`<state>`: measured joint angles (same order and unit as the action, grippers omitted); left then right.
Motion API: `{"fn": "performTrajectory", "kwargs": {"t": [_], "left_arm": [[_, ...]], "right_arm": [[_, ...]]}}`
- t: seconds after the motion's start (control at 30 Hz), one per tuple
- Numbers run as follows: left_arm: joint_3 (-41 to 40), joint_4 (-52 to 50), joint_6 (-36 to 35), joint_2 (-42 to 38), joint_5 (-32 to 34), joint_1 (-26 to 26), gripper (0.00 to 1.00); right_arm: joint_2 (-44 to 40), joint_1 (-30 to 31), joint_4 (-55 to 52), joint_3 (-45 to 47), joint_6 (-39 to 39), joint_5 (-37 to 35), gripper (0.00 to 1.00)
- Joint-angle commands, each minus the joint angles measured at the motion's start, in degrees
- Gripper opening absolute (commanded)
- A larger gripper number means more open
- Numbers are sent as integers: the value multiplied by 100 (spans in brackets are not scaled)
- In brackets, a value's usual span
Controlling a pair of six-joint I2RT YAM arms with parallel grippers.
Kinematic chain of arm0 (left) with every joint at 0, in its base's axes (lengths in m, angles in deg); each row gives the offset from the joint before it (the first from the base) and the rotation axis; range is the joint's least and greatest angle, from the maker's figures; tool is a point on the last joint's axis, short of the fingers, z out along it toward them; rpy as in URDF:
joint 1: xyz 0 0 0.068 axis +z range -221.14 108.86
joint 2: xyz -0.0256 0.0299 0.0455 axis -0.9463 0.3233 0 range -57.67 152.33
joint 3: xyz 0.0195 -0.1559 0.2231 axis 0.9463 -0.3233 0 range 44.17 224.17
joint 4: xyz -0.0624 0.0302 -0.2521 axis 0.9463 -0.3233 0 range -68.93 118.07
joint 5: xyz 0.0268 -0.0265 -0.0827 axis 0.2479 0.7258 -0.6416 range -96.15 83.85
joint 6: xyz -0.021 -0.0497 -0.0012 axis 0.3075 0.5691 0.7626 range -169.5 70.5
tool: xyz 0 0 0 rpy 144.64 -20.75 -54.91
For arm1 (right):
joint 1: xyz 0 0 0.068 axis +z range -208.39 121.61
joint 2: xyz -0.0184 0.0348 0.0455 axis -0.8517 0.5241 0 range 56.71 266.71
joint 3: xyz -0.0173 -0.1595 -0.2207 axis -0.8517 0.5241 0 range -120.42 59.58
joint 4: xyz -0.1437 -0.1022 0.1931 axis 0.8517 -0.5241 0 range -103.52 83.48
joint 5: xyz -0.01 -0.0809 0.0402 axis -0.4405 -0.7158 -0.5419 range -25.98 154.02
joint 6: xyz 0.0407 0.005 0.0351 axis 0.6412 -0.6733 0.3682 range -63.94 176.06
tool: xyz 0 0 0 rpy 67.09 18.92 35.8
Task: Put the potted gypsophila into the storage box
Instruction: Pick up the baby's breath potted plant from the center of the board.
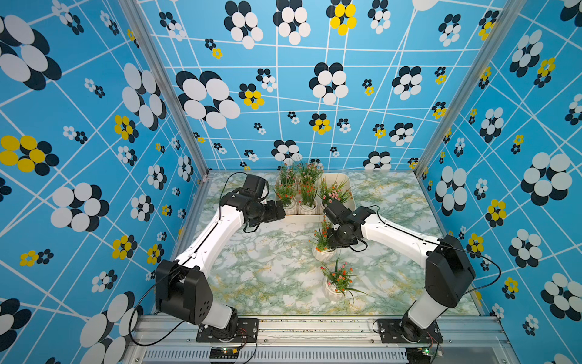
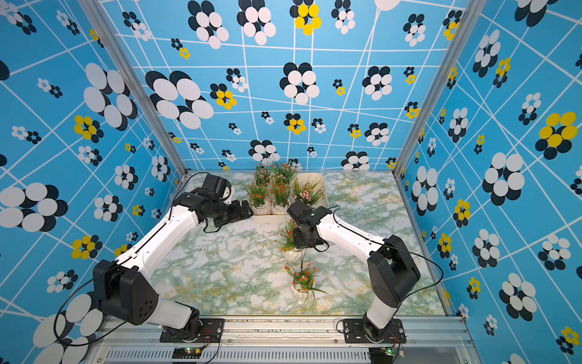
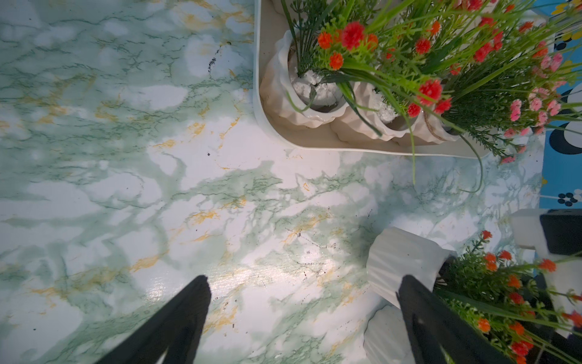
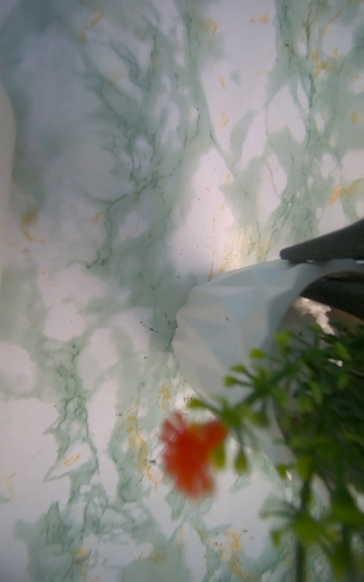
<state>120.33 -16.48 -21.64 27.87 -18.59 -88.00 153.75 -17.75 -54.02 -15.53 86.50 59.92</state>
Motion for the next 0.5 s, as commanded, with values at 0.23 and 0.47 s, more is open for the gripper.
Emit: {"fn": "performTrajectory", "kwargs": {"t": [0.23,0.47], "left_arm": [[390,-86,-36,174,-30,140,97],[605,-226,-66,209,49,330,97]], "right_arm": [[-73,-890,-1162,-1166,-782,25,0],[143,-1906,-1773,-2318,-925,-134,0]]}}
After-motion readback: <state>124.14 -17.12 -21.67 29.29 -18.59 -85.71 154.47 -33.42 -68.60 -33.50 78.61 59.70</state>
